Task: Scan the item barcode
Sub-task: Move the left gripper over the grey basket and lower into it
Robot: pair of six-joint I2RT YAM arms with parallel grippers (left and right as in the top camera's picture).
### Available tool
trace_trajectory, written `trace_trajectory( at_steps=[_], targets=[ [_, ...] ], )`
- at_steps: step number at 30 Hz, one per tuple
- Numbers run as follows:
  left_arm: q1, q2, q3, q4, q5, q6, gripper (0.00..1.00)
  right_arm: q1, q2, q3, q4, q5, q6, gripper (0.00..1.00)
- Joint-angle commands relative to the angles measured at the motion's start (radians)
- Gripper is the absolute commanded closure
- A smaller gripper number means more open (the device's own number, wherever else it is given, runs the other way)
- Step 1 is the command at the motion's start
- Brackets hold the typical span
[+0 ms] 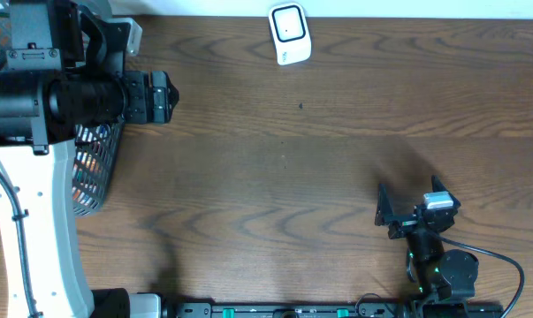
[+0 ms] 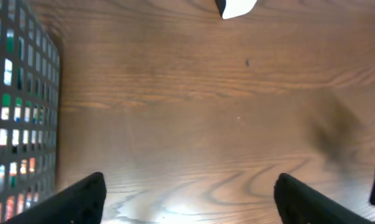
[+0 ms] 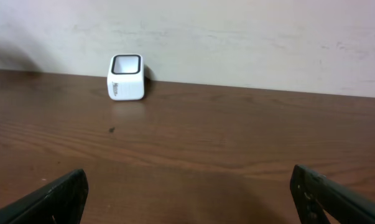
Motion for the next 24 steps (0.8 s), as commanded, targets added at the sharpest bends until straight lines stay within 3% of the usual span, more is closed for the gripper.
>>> trace_trajectory(
  at_steps=[1, 7, 11, 14, 15, 19, 24],
  targets=[
    [0.013, -0.008, 0.018, 0.000, -0.051, -0.060, 0.17, 0.013, -0.001, -0.001, -0.004, 0.002, -0.004, 0.01],
    [0.082, -0.008, 0.018, 0.007, -0.380, -0.332, 0.16, 0.013, -0.001, -0.001, -0.004, 0.002, -0.004, 0.01],
    [0.151, -0.007, 0.018, 0.048, -0.568, -0.434, 0.16, 0.013, -0.001, -0.001, -0.004, 0.002, -0.004, 0.01],
    [0.220, -0.005, 0.018, 0.097, -0.594, -0.453, 0.15, 0.013, -0.001, -0.001, -0.004, 0.002, -0.005, 0.01],
    [0.239, -0.004, 0.017, 0.111, -0.594, -0.456, 0.09, 0.013, -0.001, -0.001, -0.004, 0.002, -0.004, 0.01],
    [0.316, 0.018, 0.017, 0.164, -0.594, -0.454, 0.04, 0.013, -0.001, -0.001, -0.004, 0.002, -0.004, 0.01],
    [0.379, 0.085, 0.016, 0.175, -0.591, -0.406, 0.04, 0.013, -0.001, -0.001, -0.004, 0.002, -0.004, 0.01]
  ],
)
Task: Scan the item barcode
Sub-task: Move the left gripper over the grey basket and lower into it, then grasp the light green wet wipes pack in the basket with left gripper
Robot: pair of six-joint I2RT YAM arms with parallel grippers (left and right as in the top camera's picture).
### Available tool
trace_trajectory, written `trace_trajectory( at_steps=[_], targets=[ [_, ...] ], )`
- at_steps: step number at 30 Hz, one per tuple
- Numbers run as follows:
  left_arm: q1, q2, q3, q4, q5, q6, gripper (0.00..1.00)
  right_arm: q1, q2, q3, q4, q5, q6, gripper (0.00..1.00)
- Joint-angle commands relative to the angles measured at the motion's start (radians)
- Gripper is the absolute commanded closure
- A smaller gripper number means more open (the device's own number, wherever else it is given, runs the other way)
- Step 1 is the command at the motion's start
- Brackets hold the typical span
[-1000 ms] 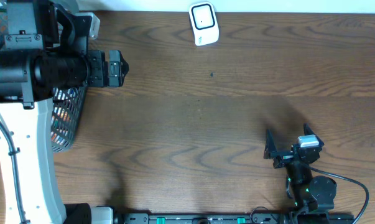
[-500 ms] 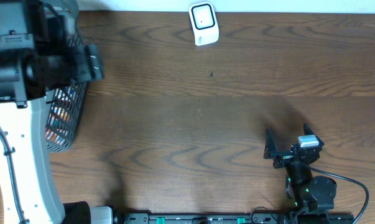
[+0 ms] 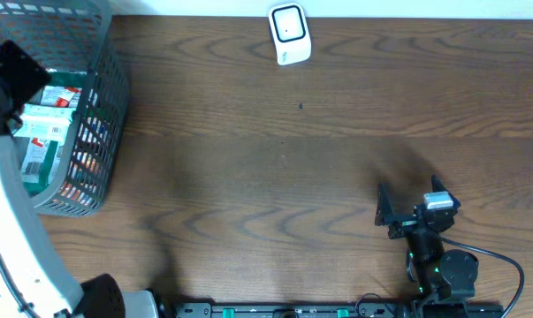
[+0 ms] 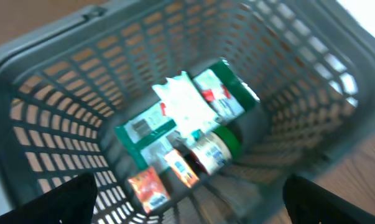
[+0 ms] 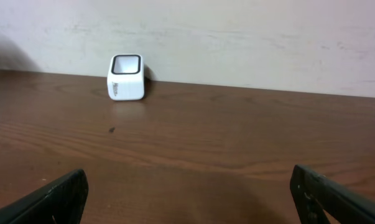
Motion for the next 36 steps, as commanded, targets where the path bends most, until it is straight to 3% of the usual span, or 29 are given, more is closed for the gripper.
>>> trace_trajectory(
  at_steps=[1, 6, 14, 19, 27, 33, 36],
  targets=[
    [0.037, 0.078, 0.016, 0.002, -0.014, 0.039, 0.04, 0.013, -0.001, -0.001, -0.004, 0.002, -0.004, 0.01],
    [0.072, 0.193, 0.016, 0.005, 0.074, 0.071, 0.03, 0.013, -0.001, -0.001, -0.004, 0.002, -0.004, 0.01],
    [0.082, 0.340, 0.016, 0.005, 0.078, 0.056, 0.03, 0.013, -0.001, -0.001, -0.004, 0.002, -0.004, 0.01],
    [0.083, 0.408, 0.014, 0.009, 0.080, -0.031, 0.03, 0.013, -0.001, -0.001, -0.004, 0.002, -0.004, 0.01],
    [0.135, 0.467, 0.004, 0.054, 0.082, -0.269, 0.04, 0.013, -0.001, -0.001, -0.004, 0.002, -0.004, 0.01],
    [0.155, 0.509, 0.003, 0.115, 0.111, -0.275, 0.13, 0.013, -0.001, -0.001, -0.004, 0.002, -0.004, 0.01],
    [0.155, 0.533, 0.003, 0.138, 0.120, -0.274, 0.26, 0.013, -0.001, -0.001, -0.004, 0.002, -0.004, 0.01]
  ],
)
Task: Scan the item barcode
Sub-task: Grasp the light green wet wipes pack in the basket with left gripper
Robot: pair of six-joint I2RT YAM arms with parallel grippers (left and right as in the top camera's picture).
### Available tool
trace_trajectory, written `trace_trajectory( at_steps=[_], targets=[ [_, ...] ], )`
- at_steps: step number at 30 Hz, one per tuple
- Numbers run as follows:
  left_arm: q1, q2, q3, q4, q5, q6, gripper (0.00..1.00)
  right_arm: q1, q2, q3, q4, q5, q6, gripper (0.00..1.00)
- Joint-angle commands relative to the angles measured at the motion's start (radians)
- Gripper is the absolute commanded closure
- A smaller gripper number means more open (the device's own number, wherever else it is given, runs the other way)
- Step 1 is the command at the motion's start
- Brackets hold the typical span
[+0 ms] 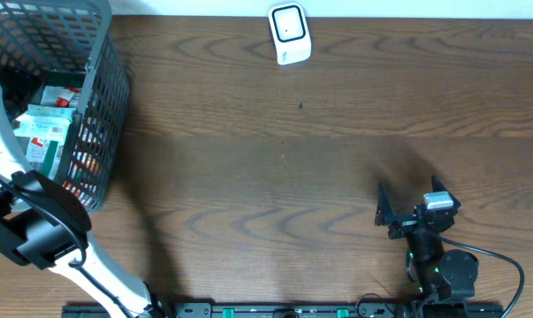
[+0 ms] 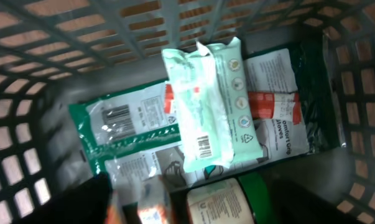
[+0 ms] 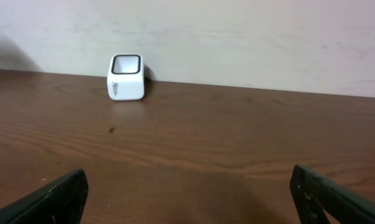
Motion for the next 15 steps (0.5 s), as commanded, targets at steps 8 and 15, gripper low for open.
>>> trace_trajectory(
  at_steps=[8, 15],
  targets=[
    [-0.003, 0.108, 0.002, 0.076, 0.048, -0.018, 0.33, 0.013, -0.001, -0.001, -0.004, 0.002, -0.004, 0.01],
    [-0.003, 0.160, 0.002, 0.101, 0.048, -0.017, 0.32, 0.013, -0.001, -0.001, -0.004, 0.002, -0.004, 0.01]
  ],
)
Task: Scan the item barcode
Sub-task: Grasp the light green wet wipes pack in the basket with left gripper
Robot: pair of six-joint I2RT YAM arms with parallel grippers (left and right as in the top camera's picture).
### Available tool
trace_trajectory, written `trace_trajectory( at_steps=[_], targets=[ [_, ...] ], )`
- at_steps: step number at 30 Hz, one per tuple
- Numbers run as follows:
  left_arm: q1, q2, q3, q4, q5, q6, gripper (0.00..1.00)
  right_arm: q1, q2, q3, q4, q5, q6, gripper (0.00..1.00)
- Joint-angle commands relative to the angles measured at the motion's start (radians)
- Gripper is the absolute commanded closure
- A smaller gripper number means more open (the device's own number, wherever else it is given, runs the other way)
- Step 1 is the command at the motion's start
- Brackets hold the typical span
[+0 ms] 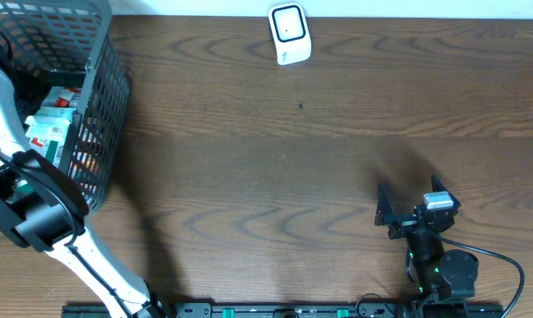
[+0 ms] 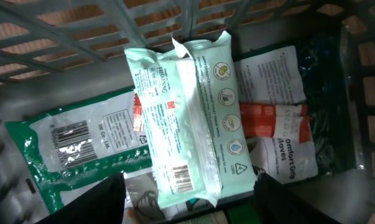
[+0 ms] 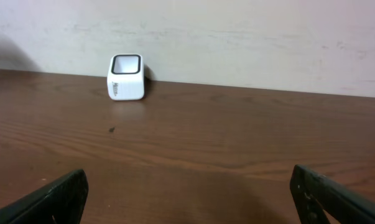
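A mint-green wipes pack (image 2: 186,118) with a barcode lies on top of other packets inside the grey mesh basket (image 1: 98,106). My left gripper (image 2: 190,202) hangs open just above the pack's near end, its dark fingers (image 2: 94,202) on either side. The white barcode scanner (image 1: 289,34) stands at the table's far edge and shows as the same small scanner (image 3: 126,85) in the right wrist view. My right gripper (image 3: 187,193) rests open low over the table at the front right, nothing between its fingers.
Under the pack lie a green packet with a barcode (image 2: 69,146), a white gloves packet (image 2: 274,106) and a jar with a green lid. The basket's walls (image 2: 361,93) close in around the left gripper. A pale wall (image 3: 237,37) backs the table.
My left gripper has come lower into the basket; the mint-green pack now fills more of its view and lies between the fingers. The right arm has not moved.
My left gripper was open over bare table beside the basket. Then it looked down into the basket from above. It then hung closer to the packets, and now it is just over the mint-green pack. The right gripper stayed put.
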Motion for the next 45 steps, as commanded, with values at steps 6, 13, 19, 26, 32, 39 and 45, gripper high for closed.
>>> trace_trajectory(
  at_steps=[6, 13, 19, 26, 32, 39, 45],
  targets=[
    [0.000, 0.076, 0.002, 0.031, 0.008, -0.004, 0.32, 0.013, -0.001, -0.001, -0.004, 0.003, -0.004, 0.01],
    [0.006, 0.136, -0.003, 0.058, 0.008, -0.004, 0.32, 0.013, -0.001, -0.001, -0.004, 0.003, -0.004, 0.01],
    [0.015, 0.159, -0.015, 0.064, 0.008, 0.005, 0.32, 0.013, -0.001, -0.001, -0.004, 0.003, -0.004, 0.01],
    [0.015, 0.190, -0.057, 0.098, 0.008, 0.030, 0.31, 0.013, -0.001, -0.001, -0.004, 0.003, -0.004, 0.01],
    [0.015, 0.184, -0.056, 0.106, 0.008, 0.030, 0.31, 0.013, -0.001, -0.001, -0.004, 0.003, -0.004, 0.01],
    [0.019, 0.145, -0.028, 0.106, 0.092, 0.075, 0.15, 0.013, -0.001, -0.001, -0.004, 0.003, -0.004, 0.01],
    [0.025, 0.106, -0.027, 0.105, 0.085, 0.075, 0.07, 0.013, -0.001, -0.001, -0.004, 0.003, -0.004, 0.01]
  ],
)
